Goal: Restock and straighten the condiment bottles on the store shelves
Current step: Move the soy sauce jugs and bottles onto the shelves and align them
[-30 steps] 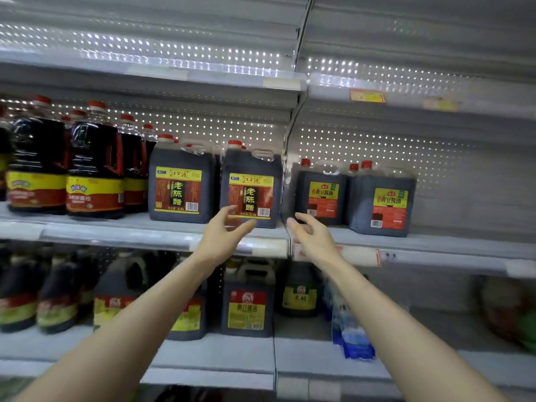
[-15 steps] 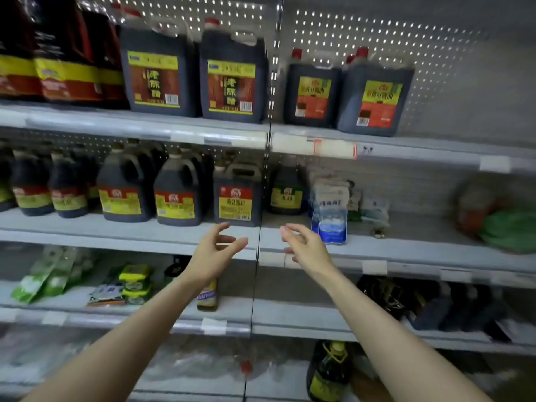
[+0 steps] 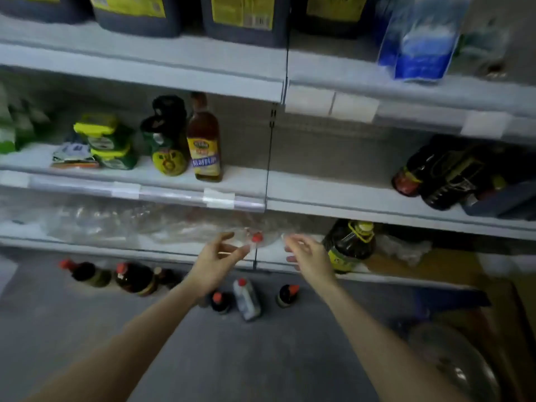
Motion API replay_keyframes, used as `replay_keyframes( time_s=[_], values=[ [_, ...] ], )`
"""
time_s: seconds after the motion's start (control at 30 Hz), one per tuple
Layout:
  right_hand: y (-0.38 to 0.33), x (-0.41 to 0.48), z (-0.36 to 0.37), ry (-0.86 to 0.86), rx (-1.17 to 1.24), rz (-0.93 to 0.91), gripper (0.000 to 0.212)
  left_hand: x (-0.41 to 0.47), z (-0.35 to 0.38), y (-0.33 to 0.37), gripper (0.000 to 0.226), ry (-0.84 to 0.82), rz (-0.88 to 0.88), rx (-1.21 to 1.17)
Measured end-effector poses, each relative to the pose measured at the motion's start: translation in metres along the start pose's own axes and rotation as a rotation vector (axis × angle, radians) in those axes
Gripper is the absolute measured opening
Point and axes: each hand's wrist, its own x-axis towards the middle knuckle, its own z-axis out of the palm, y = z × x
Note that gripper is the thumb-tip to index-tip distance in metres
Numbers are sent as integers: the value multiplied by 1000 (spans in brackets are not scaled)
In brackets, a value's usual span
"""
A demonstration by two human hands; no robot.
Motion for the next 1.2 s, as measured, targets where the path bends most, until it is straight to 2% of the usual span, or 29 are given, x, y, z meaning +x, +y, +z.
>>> replay_keyframes(
  time_s=[0.13, 0.3, 0.53, 0.73, 0.93, 1.03, 1.13, 1.2],
  values=[
    [85, 23, 44, -12, -3, 105, 10, 27, 10, -92, 52, 11, -154, -9],
    [184, 45, 94, -40, -7, 239, 9, 52, 27, -194, 32, -19, -288, 19],
    [307, 68, 154, -83, -58, 343, 11, 85, 41, -308, 34, -43, -440, 45],
    [353, 103, 186, -118, -100, 399, 36, 115, 51, -360, 42, -63, -512, 37],
    [399, 138, 211, -113, -86, 444, 46, 133, 66, -409, 47, -50, -592, -8],
    [421, 151, 228, -113, -100, 443, 42, 139, 67, -432, 48, -49, -617, -23],
    [434, 157, 243, -132, -120, 402, 24, 143, 65, -449, 50, -32, -646, -43],
    [439, 160, 250, -122, -114, 393, 19, 143, 63, -456, 50, -26, -651, -41]
  ],
)
